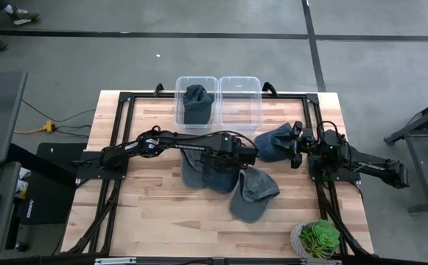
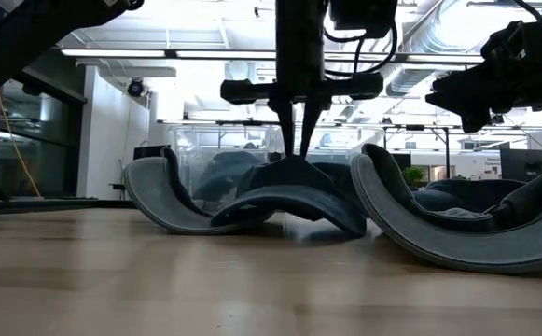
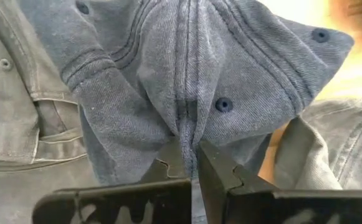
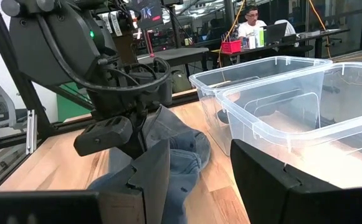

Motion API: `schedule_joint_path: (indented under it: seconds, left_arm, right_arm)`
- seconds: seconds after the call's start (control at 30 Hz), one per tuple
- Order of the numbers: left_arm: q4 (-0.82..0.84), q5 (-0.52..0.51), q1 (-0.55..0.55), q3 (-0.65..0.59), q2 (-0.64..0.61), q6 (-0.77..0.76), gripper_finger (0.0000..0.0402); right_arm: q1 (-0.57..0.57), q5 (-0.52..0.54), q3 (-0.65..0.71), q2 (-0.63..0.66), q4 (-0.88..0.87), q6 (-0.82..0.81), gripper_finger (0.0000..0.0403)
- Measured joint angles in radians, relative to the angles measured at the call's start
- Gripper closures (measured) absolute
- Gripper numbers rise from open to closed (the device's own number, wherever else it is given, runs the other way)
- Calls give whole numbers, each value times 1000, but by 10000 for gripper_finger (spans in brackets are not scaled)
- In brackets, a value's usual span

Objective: Pick & Place hat
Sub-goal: Put the left blue cap into the left transparent bin

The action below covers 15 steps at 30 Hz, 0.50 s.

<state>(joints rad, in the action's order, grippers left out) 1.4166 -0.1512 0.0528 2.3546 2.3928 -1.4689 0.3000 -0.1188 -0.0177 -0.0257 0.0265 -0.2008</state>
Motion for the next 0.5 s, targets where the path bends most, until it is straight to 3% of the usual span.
schedule_joint_path:
  seconds: [0.5]
  left_arm:
    - [71, -30, 0, -1, -74, 2, 401]
  right_arm:
    - [0, 0, 0, 0, 0, 0, 238]
